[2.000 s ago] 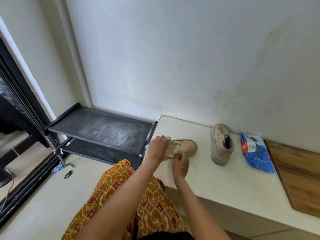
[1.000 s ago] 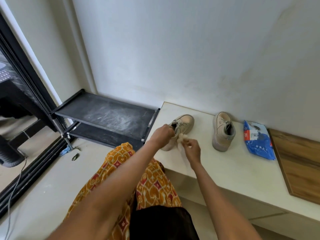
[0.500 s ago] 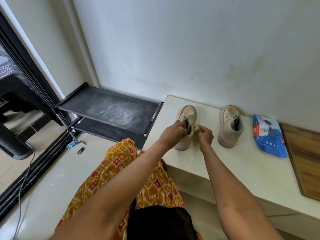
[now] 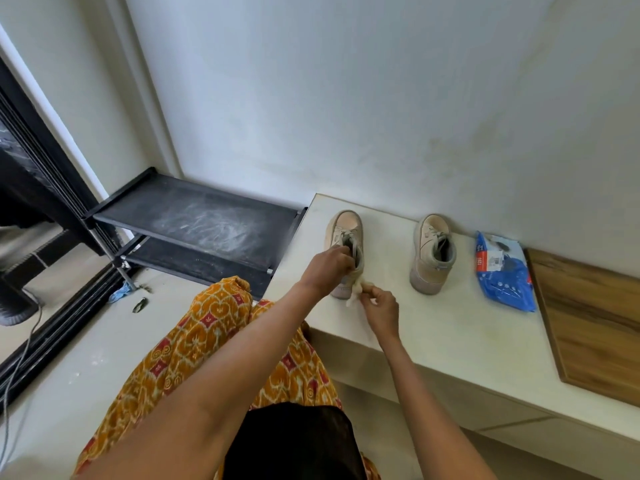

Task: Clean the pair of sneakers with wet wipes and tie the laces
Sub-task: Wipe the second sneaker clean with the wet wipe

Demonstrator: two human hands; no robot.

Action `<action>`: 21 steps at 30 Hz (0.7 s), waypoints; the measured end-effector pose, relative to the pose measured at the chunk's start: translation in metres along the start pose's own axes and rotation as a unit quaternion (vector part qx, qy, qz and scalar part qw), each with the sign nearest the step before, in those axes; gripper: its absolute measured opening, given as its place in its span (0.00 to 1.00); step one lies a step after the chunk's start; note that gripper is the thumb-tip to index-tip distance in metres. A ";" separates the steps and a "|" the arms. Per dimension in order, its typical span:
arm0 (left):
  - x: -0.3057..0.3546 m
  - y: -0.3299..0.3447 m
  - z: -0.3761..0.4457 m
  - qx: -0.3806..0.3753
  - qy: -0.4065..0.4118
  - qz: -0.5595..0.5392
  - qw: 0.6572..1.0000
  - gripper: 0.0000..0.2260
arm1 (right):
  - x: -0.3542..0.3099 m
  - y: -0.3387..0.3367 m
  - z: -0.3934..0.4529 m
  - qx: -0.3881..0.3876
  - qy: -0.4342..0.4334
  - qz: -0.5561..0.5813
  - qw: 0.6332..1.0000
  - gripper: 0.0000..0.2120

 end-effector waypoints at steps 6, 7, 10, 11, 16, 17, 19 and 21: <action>-0.005 -0.006 -0.003 -0.045 0.049 0.032 0.997 0.10 | -0.006 -0.020 0.020 0.093 0.087 -0.021 0.992 0.10; -0.006 -0.006 -0.004 -0.038 0.056 0.042 0.997 0.09 | -0.006 -0.019 0.024 0.075 0.105 -0.047 0.991 0.10; -0.004 0.001 -0.006 -0.017 0.031 0.041 0.999 0.07 | -0.003 -0.004 0.027 -0.014 0.126 -0.101 0.987 0.12; -0.004 0.005 -0.007 -0.005 0.022 0.038 0.999 0.08 | -0.002 0.000 0.024 -0.020 0.130 -0.093 0.987 0.12; -0.010 0.012 -0.006 0.038 0.018 0.040 0.998 0.09 | -0.003 0.022 -0.002 0.088 0.169 -0.030 0.981 0.07; -0.011 0.013 -0.006 0.041 0.016 0.042 0.998 0.10 | -0.005 0.030 -0.010 0.099 0.167 -0.035 0.980 0.07; -0.010 0.015 -0.008 0.046 0.011 0.038 0.998 0.11 | -0.015 0.050 -0.024 0.095 0.153 -0.076 0.981 0.06; -0.007 0.016 -0.010 0.047 0.003 0.026 0.999 0.11 | -0.029 0.067 -0.036 0.091 0.158 -0.081 0.980 0.08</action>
Point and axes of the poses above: each hand's wrist, its own z-axis towards the middle knuckle, its own y-axis out of the palm, x = y × z, the point moved 3 cm from there along z, towards the middle knuckle, and after that the axes turned 8 degrees about -z, right-handed, at the moved point
